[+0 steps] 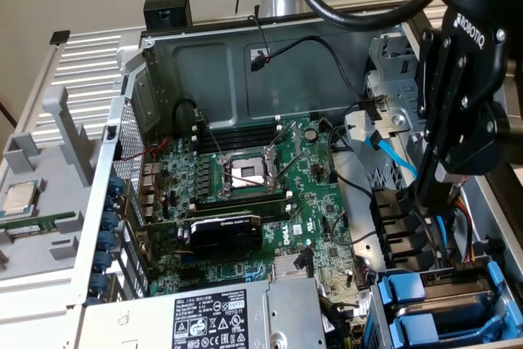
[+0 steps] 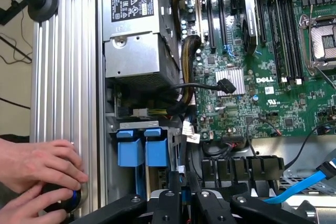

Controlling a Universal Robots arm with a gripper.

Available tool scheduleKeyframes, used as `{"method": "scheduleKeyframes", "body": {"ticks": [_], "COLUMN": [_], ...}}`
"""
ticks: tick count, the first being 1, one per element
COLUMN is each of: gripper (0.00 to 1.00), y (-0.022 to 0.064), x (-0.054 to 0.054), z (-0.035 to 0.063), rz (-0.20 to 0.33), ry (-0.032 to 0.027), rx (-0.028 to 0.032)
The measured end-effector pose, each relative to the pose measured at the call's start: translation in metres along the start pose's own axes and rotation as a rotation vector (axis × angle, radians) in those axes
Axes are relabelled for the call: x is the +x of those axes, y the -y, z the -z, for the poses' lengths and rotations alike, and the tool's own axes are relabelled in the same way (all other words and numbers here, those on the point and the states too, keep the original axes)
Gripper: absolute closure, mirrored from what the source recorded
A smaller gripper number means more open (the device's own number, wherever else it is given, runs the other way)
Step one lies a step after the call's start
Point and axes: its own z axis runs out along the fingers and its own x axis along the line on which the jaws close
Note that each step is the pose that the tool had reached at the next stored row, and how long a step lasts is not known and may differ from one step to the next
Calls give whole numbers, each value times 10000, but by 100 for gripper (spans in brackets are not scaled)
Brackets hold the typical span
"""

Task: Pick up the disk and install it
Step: 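Insert the second disk wire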

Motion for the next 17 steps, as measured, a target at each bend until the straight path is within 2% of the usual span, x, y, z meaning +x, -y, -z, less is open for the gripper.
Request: {"method": "scheduleKeyframes", "body": {"ticks": [7,12,17], "gripper": [84,84,84], "y": [1,0,-1], "x": [0,0,4], "z": [-1,1,5], "rz": [-14,-19,-20], "ry": [10,12,13], "rx": [83,111,114]}}
